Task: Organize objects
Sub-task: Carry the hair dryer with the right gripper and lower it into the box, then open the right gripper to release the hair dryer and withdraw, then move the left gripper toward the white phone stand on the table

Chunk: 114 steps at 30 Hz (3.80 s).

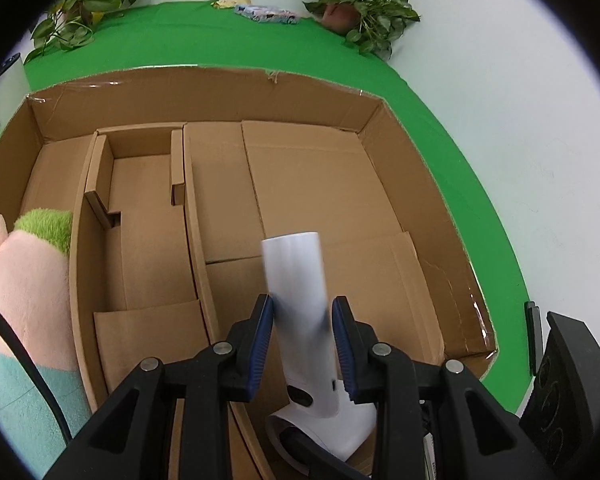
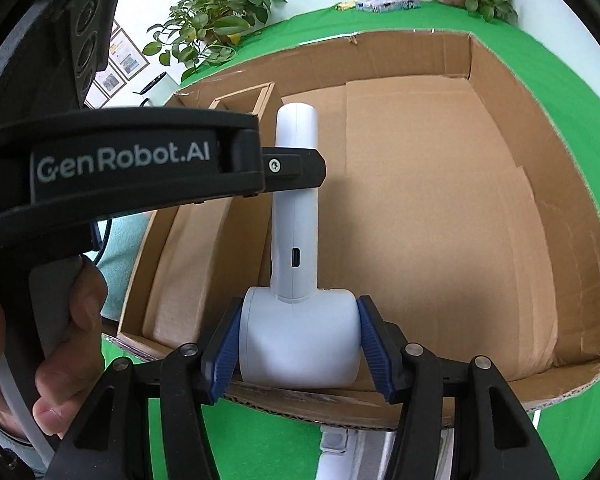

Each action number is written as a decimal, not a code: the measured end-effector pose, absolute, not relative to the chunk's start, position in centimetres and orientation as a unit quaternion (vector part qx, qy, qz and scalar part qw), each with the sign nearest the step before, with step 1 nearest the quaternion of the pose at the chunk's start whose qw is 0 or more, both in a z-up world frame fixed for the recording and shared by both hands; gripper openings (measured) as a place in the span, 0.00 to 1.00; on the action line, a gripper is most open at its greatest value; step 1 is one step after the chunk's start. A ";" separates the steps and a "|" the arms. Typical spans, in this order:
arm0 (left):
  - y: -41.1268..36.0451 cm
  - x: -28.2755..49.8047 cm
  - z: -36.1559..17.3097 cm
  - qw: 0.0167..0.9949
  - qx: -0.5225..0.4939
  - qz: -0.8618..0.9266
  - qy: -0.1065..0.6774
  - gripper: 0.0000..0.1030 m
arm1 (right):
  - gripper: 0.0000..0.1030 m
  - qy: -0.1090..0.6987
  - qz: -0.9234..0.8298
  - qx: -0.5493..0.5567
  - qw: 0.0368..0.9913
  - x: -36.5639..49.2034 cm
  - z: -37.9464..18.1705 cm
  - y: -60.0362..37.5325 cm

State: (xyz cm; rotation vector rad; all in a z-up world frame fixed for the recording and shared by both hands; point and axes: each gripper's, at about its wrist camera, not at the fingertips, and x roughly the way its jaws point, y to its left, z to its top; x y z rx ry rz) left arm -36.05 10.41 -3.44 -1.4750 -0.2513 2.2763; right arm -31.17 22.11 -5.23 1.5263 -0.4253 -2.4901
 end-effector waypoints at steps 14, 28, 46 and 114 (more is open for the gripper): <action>6.4 -31.2 -0.4 0.169 -0.471 0.865 -0.048 0.28 | 0.47 -0.160 -0.836 0.513 0.110 -30.6 -4.3 23.1; 5.2 -27.4 -4.3 0.148 -0.490 0.859 -0.006 0.28 | 0.40 -0.187 -0.821 0.525 0.123 -31.4 -5.5 22.4; 3.7 -22.9 -0.4 0.115 -0.409 0.904 -0.035 0.38 | 0.94 -0.021 -0.882 0.469 0.052 -26.9 -1.8 22.4; 8.1 -15.6 -6.5 0.183 -0.379 0.906 -0.035 0.78 | 0.95 -0.016 -0.894 0.443 0.067 -13.8 -10.0 23.2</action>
